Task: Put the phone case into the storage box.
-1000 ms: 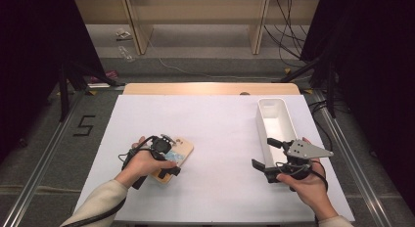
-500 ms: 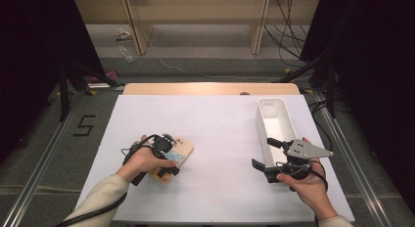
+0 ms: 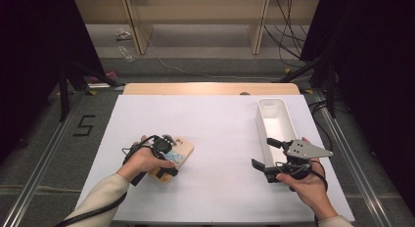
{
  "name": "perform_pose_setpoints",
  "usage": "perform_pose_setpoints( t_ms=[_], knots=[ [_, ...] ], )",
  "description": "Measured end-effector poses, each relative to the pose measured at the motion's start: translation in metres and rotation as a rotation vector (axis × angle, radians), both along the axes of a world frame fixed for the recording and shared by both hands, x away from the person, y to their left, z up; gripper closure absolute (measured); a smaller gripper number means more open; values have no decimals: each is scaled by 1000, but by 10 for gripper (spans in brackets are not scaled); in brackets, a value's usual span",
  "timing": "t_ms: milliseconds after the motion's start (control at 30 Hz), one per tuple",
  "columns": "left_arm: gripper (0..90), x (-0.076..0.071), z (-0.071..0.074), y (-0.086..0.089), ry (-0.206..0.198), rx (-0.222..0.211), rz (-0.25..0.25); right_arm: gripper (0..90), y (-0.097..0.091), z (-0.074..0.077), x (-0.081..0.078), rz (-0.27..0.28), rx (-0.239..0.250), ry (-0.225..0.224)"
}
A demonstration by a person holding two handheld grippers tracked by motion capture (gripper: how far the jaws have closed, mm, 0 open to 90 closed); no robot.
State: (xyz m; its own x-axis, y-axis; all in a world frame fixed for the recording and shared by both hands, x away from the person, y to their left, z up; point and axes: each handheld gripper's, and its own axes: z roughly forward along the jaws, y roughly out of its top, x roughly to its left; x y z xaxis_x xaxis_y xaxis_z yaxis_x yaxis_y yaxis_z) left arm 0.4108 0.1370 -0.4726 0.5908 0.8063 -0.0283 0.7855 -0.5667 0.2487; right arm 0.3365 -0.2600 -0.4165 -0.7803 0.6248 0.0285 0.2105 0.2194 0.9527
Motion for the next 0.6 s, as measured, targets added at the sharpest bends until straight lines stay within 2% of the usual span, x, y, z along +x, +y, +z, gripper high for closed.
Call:
perform_pose_setpoints(
  t_ms=[233,600],
  knots=[
    [9,0,-4,0,18,10,3,98,0,0,0,-1,-1,1],
    [37,0,-3,-2,23,18,-2,110,0,0,0,4,-2,0]
  ],
)
